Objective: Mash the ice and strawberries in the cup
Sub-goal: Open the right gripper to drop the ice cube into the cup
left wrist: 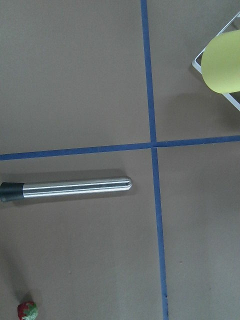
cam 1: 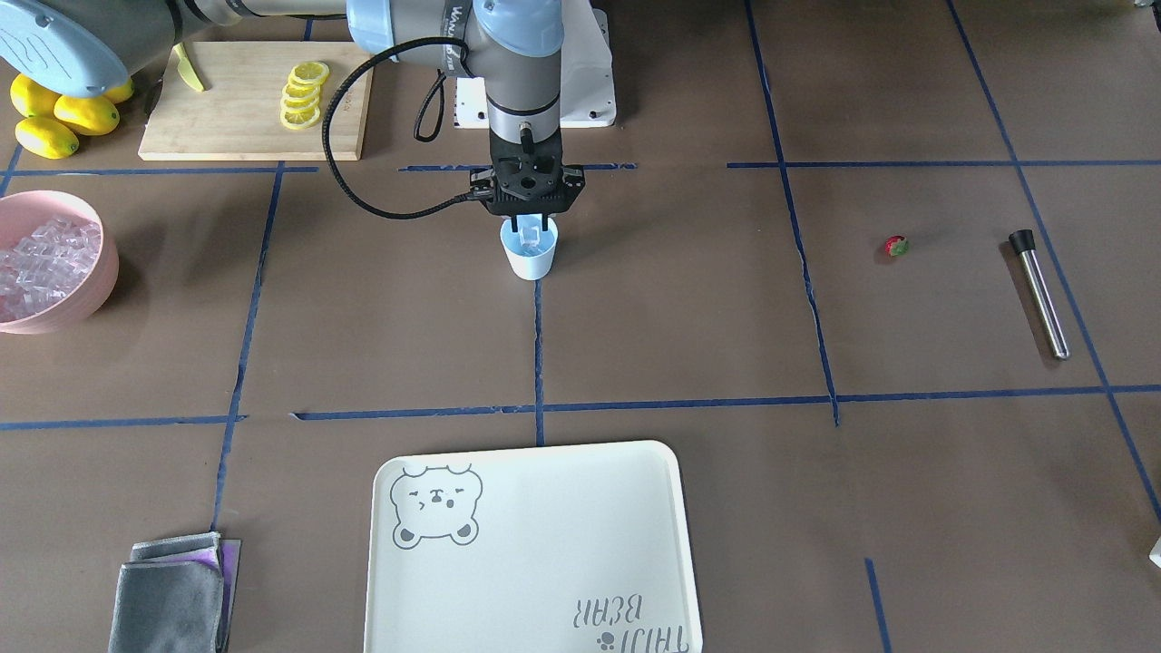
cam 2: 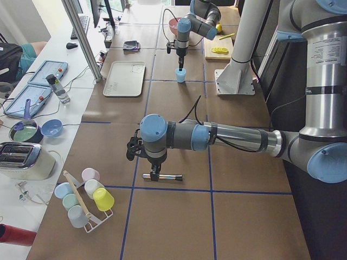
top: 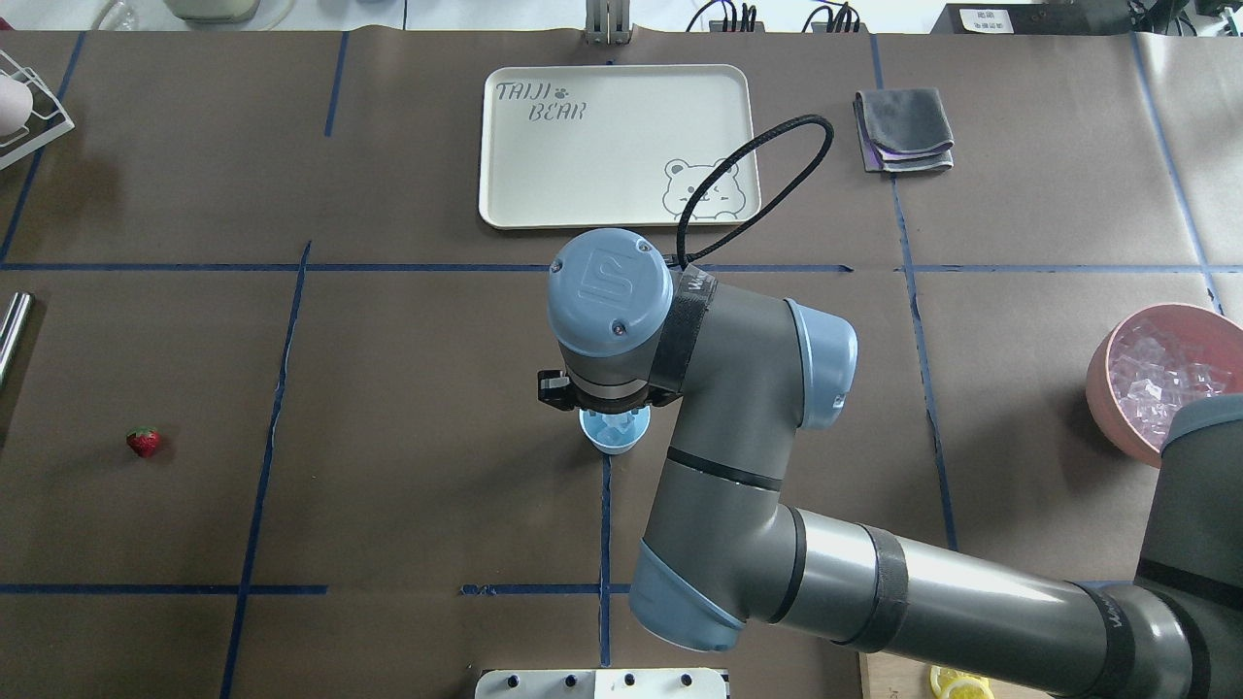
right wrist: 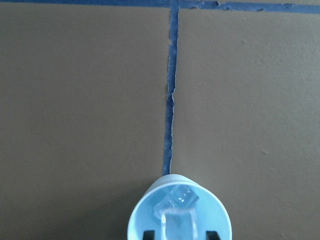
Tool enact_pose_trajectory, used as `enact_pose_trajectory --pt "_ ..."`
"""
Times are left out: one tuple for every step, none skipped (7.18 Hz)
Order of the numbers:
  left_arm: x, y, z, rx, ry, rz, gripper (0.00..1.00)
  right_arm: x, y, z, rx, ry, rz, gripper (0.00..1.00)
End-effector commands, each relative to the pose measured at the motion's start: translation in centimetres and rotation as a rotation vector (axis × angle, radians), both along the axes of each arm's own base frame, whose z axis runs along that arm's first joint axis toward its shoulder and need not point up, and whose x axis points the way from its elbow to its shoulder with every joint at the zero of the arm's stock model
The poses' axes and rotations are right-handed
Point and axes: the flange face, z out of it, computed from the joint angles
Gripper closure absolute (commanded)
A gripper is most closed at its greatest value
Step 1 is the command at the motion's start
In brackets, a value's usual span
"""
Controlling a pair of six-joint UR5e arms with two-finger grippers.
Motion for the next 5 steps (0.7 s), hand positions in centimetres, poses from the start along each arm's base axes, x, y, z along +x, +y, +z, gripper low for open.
enact_pose_trajectory --pt "0.1 -0.1 -0.2 0.003 0.001 0.002 0.00 0.3 0.1 -0.4 0.002 -0.009 0.002 0.01" --pt "1.5 -0.6 -1.6 0.052 0.000 0.030 0.00 1.5 0.2 -1.3 0.013 -0.033 0.007 0.01" --pt "3.4 -0.8 -2.9 0.042 0.002 0.034 0.00 4.6 -0.4 -2.0 0.021 -0.058 0.032 0.01" --pt "7.8 -0.8 -6.0 -0.025 0.013 0.012 0.00 8.6 -1.6 -1.8 0.038 -0.084 0.062 0.01" --pt "12.0 -0.2 -9.6 -0.047 0.007 -0.038 0.00 13.0 -3.0 -0.3 0.045 -0.095 0.093 0.01"
